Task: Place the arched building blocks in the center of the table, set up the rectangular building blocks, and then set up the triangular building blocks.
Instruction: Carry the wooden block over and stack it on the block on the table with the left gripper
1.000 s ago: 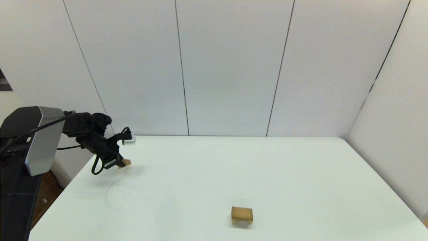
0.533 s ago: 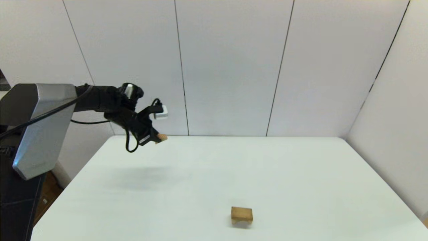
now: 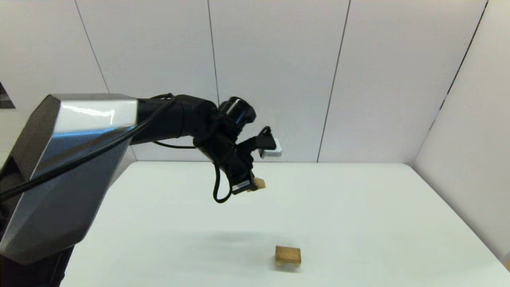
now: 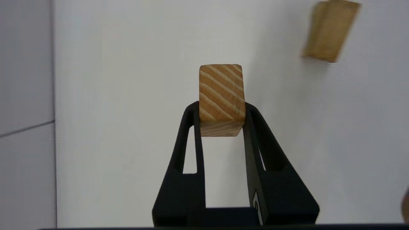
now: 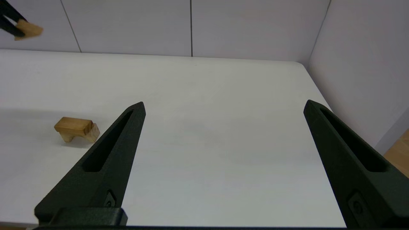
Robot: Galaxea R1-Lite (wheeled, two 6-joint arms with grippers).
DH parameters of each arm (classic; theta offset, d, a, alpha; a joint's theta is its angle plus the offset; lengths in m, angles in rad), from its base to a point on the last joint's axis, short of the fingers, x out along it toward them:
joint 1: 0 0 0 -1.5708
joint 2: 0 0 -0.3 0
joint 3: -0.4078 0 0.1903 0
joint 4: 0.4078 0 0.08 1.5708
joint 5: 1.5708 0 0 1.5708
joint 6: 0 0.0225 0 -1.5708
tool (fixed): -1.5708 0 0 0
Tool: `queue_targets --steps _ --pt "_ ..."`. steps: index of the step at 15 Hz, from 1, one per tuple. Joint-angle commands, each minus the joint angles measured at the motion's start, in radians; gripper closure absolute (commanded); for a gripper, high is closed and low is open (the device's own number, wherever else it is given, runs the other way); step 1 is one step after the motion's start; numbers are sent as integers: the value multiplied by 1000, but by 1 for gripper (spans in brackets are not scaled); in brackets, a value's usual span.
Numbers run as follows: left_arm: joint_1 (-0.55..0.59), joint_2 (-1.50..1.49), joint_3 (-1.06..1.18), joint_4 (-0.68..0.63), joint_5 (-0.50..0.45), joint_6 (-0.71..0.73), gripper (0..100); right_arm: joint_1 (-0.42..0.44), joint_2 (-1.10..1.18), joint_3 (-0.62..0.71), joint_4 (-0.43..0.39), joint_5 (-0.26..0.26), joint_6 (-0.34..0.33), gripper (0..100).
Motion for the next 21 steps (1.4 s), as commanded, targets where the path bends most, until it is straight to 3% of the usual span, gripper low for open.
queue_targets --steps 1,5,10,14,21 --pt "-121 65 -1 7 97 2 100 0 0 2 0 0 0 0" --pt "-167 86 0 41 147 4 100 0 0 2 0 0 0 0" --pt "-239 142 -1 -14 152 -56 100 0 0 2 0 0 0 0" --pt "-283 185 -4 -46 97 -82 100 0 0 2 0 0 -1 0" --pt "-288 195 -3 50 65 -87 100 0 0 2 0 0 0 0"
